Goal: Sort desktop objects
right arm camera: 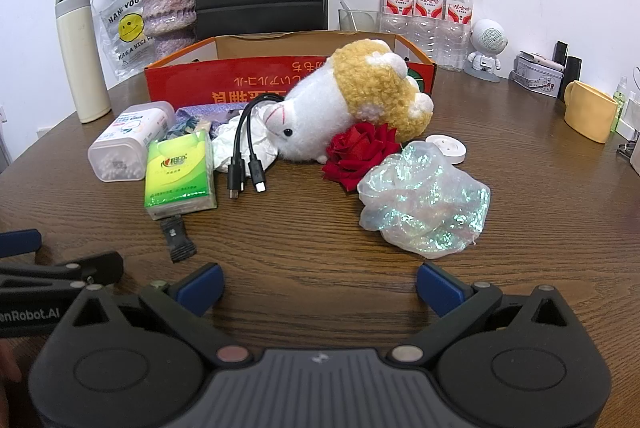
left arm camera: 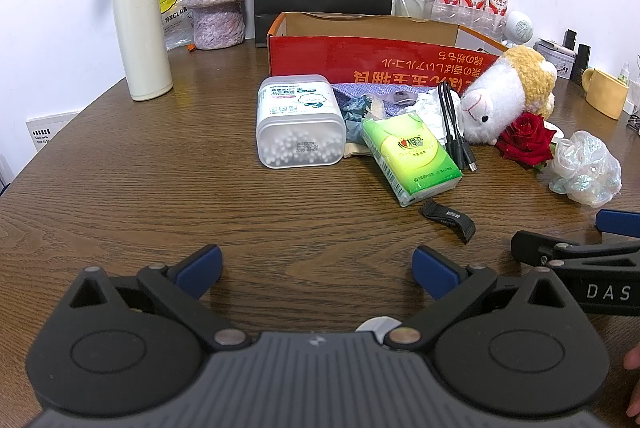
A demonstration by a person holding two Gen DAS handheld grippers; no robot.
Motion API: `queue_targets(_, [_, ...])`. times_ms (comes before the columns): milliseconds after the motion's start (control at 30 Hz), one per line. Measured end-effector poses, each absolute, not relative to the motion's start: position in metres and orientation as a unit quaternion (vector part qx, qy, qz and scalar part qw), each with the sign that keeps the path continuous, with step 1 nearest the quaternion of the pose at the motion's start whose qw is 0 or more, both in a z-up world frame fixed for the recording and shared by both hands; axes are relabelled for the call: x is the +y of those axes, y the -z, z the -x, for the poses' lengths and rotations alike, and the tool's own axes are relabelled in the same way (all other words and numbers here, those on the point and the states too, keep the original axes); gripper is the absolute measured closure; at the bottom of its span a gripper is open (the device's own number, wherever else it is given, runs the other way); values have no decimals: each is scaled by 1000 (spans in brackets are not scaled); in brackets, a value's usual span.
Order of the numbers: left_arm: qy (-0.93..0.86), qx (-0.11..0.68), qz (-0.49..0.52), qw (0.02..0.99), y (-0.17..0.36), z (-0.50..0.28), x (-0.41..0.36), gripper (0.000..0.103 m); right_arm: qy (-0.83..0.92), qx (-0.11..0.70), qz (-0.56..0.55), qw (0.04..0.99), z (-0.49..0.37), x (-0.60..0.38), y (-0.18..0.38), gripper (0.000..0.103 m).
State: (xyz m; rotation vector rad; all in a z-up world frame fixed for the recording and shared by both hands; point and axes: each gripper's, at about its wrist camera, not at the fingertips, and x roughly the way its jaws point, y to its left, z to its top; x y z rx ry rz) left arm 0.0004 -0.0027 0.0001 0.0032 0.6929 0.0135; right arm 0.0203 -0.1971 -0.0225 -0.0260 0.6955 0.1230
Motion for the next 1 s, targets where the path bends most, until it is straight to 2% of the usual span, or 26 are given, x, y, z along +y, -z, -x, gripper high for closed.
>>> queue_targets(1000, [-7,340,-2,940,0,1,-2,0,-61,340,13,938,-19,-198,22,0])
